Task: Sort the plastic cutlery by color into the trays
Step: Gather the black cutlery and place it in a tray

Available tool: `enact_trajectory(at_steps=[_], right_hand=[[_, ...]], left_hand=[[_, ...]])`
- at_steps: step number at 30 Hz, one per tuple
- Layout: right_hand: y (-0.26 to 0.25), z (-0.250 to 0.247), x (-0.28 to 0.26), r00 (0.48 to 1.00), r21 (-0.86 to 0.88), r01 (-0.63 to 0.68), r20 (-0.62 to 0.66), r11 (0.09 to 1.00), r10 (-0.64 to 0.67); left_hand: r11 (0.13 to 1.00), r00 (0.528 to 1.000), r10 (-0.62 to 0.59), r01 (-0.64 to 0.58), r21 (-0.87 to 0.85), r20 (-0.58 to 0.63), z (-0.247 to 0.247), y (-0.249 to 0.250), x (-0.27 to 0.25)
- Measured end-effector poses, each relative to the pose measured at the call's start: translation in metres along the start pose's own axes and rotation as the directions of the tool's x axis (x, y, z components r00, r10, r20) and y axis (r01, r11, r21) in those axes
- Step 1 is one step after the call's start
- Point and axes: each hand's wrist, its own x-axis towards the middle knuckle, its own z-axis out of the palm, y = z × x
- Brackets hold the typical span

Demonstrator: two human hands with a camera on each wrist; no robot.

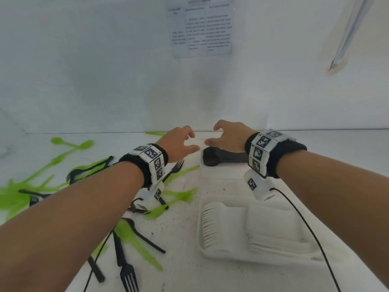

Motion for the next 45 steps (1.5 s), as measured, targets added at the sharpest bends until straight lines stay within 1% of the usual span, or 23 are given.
enact_trajectory(at_steps=[3,5,7,9,12,15,18,21,24,27,30,32,34,36,38,40,42,43,45], right_hand=[[-0.036,0.011,-0.008,0.998,0.092,0.063,0.022,0.994,-0.065],[-0.062,0.020,-0.018,0.992,0.134,0.108,0.047,0.985,-0.115],[-0.087,0.032,-0.028,0.982,0.169,0.153,0.085,0.974,-0.169],[-0.110,0.046,-0.035,0.969,0.145,0.203,0.110,0.968,-0.220],[-0.140,0.070,-0.045,0.951,0.055,0.273,0.135,0.960,-0.278],[-0.164,0.095,-0.053,0.946,0.009,0.288,0.154,0.958,-0.286],[-0.182,0.121,-0.054,0.953,-0.041,0.264,0.166,0.964,-0.254],[-0.196,0.141,-0.053,0.968,-0.080,0.203,0.163,0.976,-0.188],[-0.204,0.156,-0.059,0.984,-0.110,0.133,0.135,0.985,-0.117],[-0.210,0.170,-0.073,0.989,-0.129,0.108,0.111,0.986,-0.094],[-0.217,0.186,-0.089,0.988,-0.134,0.091,0.137,0.987,-0.072],[-0.224,0.198,-0.098,0.984,-0.191,0.084,0.172,0.978,-0.051],[-0.230,0.208,-0.106,0.984,-0.264,0.055,0.178,0.963,-0.008],[-0.235,0.215,-0.111,0.990,-0.285,0.015,0.138,0.959,0.026],[-0.238,0.219,-0.115,0.994,-0.288,-0.016,0.100,0.957,0.046],[-0.238,0.220,-0.116,0.994,-0.276,-0.040,0.092,0.960,0.067],[-0.238,0.220,-0.117,0.994,-0.223,-0.069,0.065,0.972,0.086],[-0.237,0.219,-0.117,0.996,-0.173,-0.081,0.021,0.982,0.086],[-0.238,0.216,-0.114,0.989,-0.057,-0.076,-0.130,0.995,0.068]], left_hand=[[0.991,0.990,-0.134,0.134,-0.004,0.036,-0.020,-0.014,-0.036],[0.980,0.977,-0.201,0.201,0.014,0.067,-0.029,-0.026,-0.064],[0.965,0.962,-0.262,0.260,0.036,0.075,-0.034,-0.041,-0.090],[0.951,0.950,-0.306,0.303,0.059,0.062,-0.036,-0.056,-0.115],[0.936,0.937,-0.344,0.338,0.093,0.055,-0.038,-0.080,-0.149],[0.933,0.937,-0.347,0.339,0.124,0.047,-0.038,-0.107,-0.173],[0.929,0.932,-0.359,0.352,0.112,0.054,-0.037,-0.134,-0.188],[0.947,0.948,-0.307,0.296,0.125,0.082,-0.036,-0.153,-0.199],[0.970,0.970,-0.215,0.199,0.137,0.110,-0.035,-0.165,-0.210],[0.983,0.982,-0.107,0.080,0.166,0.157,-0.031,-0.175,-0.217],[0.981,0.986,0.010,-0.042,0.192,0.167,-0.026,-0.188,-0.223],[0.971,0.982,0.075,-0.111,0.213,0.172,-0.026,-0.198,-0.227],[0.965,0.977,0.121,-0.158,0.209,0.176,-0.026,-0.208,-0.232],[0.952,0.972,0.156,-0.196,0.236,0.176,-0.023,-0.222,-0.238],[0.934,0.963,0.172,-0.227,0.277,0.207,-0.020,-0.234,-0.240],[0.942,0.956,0.185,-0.238,0.235,0.226,-0.019,-0.241,-0.239],[0.955,0.958,0.203,-0.239,0.173,0.201,-0.017,-0.244,-0.237],[0.962,0.963,0.204,-0.231,0.145,0.178,-0.017,-0.245,-0.235],[0.972,0.970,0.198,-0.213,0.104,0.139,-0.015,-0.248,-0.234]])
